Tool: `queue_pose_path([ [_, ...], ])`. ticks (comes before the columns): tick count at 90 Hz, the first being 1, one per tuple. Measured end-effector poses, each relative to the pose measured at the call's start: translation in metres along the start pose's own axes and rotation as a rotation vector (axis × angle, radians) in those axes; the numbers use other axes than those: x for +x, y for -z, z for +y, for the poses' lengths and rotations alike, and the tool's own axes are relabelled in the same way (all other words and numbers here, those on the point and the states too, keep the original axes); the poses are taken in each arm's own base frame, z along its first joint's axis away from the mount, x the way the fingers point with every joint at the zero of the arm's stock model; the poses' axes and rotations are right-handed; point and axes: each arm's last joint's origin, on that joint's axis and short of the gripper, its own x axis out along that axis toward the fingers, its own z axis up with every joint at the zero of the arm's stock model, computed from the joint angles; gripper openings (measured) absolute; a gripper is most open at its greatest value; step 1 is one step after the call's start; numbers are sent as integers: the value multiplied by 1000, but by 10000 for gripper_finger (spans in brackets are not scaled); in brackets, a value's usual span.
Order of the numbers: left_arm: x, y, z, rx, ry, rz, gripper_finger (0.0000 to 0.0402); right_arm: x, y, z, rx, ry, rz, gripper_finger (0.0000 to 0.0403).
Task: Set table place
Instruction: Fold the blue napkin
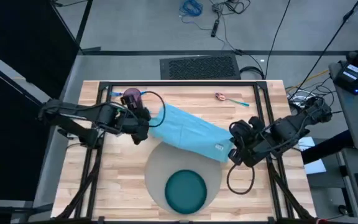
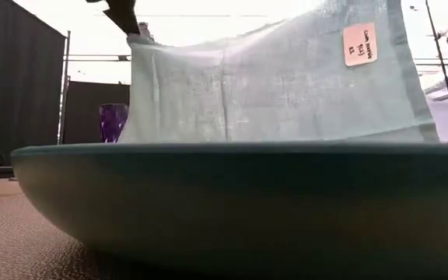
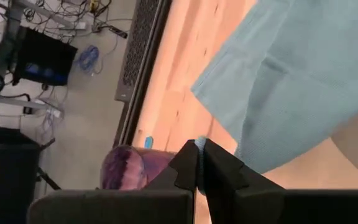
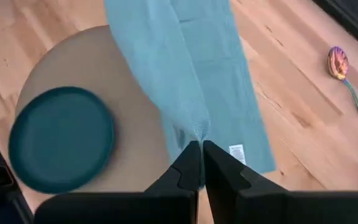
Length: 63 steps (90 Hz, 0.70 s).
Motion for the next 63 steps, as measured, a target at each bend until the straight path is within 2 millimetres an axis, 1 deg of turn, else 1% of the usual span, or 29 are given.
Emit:
queue_pose_path([
  [7,15,3,-3,15,4,19,0,7,5,0,13,14,37,0],
  [16,28,6,-3,31,-6,38,0,22,15,1,35,49,99,0],
  [25,35,8,0,39,-13,54,0,35,24,2,55,71,144,0],
  [33,38,4,3,41,-16,27,0,43,29,2,63,88,177,0],
  [42,41,-2,7,49,-17,-17,0,49,30,1,78,101,192,0],
  [51,45,-6,12,37,17,-35,0,55,29,-2,93,115,209,0],
  [63,59,-10,11,44,35,-8,0,65,27,-3,89,109,231,0],
])
